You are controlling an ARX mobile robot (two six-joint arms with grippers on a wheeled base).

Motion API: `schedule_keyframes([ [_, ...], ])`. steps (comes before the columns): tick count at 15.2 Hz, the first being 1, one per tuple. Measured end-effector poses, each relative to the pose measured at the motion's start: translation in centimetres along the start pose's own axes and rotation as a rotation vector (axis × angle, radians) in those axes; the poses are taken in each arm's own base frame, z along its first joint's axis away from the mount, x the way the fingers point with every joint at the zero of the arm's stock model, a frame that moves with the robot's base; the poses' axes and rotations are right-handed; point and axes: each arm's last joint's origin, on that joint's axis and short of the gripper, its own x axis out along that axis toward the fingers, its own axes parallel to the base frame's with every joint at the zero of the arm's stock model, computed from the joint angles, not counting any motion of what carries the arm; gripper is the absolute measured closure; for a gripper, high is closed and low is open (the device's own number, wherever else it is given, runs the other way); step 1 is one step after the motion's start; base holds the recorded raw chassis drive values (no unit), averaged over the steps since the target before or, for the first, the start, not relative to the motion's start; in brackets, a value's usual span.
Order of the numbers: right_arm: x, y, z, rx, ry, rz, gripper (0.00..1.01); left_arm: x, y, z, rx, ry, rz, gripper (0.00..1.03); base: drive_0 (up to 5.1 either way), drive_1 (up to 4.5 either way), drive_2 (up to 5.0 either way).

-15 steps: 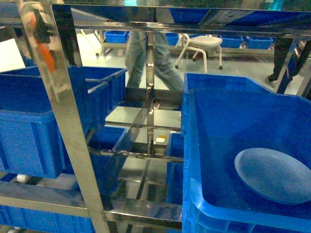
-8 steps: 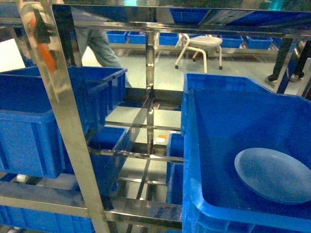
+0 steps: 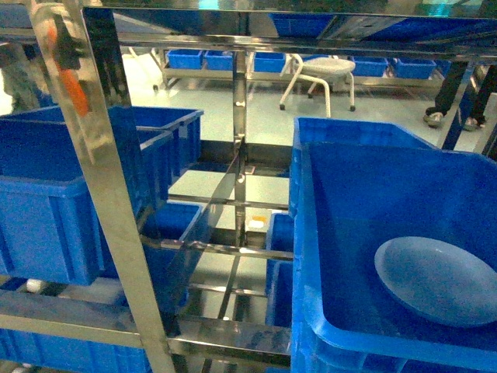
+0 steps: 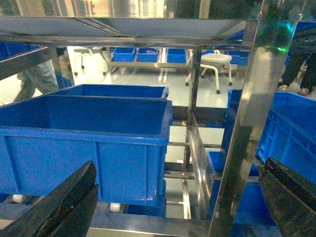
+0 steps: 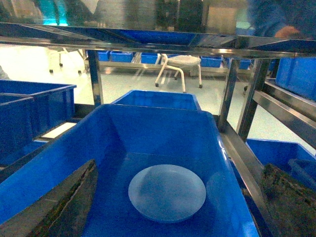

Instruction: Place blue tray on left shelf second layer neatly

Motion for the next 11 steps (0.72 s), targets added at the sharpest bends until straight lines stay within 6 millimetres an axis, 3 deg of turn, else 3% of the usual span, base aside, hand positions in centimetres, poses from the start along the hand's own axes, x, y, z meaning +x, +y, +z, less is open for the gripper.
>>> schedule_keyframes([
  [11,0.00,0.00,0.00,0.000,0.000,0.000,0.03,0.00,0.00,0.00,0.000,0.000,0.000,0.05,0.0,0.00,0.0],
])
